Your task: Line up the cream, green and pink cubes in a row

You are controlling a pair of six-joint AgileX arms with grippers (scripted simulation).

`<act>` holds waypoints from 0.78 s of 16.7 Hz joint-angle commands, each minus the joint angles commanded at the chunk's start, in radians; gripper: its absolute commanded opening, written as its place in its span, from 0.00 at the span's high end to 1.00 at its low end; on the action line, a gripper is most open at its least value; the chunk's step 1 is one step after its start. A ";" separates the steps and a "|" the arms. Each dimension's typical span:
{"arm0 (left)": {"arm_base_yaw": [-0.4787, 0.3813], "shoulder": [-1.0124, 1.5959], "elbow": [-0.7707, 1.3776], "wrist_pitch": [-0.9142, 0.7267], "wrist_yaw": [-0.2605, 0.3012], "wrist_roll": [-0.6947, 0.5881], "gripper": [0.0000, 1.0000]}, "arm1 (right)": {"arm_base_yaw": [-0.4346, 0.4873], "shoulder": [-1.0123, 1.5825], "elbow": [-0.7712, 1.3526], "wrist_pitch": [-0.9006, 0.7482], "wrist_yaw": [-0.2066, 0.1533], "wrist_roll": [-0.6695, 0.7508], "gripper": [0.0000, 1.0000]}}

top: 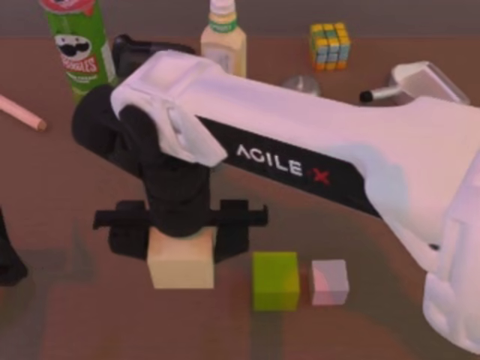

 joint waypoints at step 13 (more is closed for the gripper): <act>0.000 0.000 0.000 0.000 0.000 0.000 0.00 | 0.003 0.038 -0.197 0.237 0.000 0.004 1.00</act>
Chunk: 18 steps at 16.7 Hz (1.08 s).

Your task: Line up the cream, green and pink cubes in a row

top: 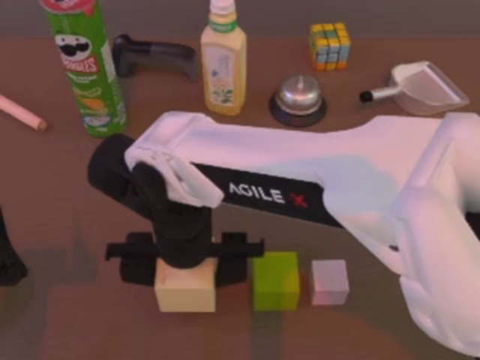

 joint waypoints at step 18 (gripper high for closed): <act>0.000 0.000 0.000 0.000 0.000 0.000 0.00 | 0.001 0.002 -0.009 0.009 0.000 0.000 0.00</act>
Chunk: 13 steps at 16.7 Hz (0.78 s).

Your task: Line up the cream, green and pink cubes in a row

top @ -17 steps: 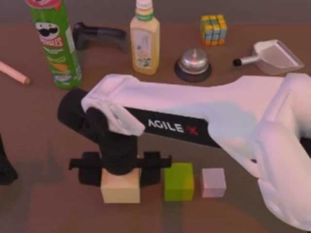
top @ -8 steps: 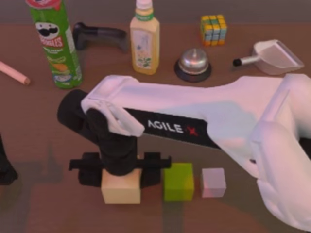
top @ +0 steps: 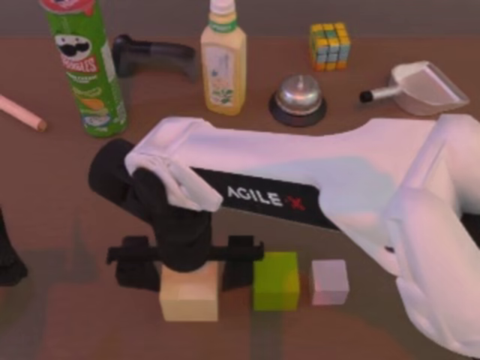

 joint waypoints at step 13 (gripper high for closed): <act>0.000 0.000 0.000 0.000 0.000 0.000 0.00 | 0.002 -0.015 0.101 -0.118 -0.001 0.002 0.00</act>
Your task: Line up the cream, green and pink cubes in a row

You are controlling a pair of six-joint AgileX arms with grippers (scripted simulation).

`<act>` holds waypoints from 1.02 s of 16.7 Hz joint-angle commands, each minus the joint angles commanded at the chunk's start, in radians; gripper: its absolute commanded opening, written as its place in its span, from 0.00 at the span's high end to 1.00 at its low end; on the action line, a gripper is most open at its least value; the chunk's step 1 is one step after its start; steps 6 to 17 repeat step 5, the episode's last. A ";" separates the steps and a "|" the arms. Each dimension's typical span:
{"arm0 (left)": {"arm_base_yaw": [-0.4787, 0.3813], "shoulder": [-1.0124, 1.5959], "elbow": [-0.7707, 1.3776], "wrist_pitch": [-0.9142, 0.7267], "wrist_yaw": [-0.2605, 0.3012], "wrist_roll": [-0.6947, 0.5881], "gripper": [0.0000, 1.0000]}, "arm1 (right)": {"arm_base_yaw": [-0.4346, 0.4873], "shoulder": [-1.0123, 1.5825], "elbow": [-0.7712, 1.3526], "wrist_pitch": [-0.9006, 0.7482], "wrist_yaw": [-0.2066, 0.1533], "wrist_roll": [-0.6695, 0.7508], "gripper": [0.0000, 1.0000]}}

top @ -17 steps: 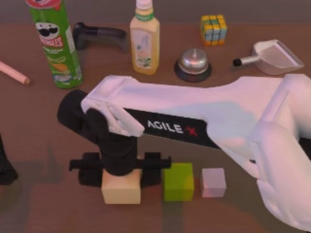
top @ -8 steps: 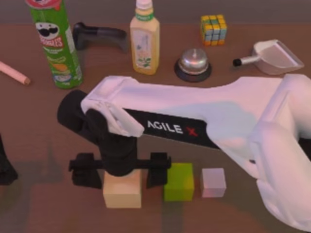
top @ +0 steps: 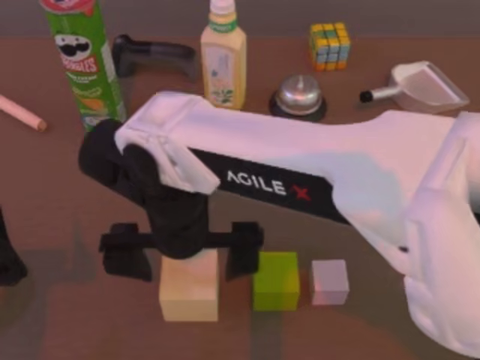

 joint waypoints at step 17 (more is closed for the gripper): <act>0.000 0.000 0.000 0.000 0.000 0.000 0.00 | 0.005 -0.024 0.108 -0.130 0.000 -0.003 0.00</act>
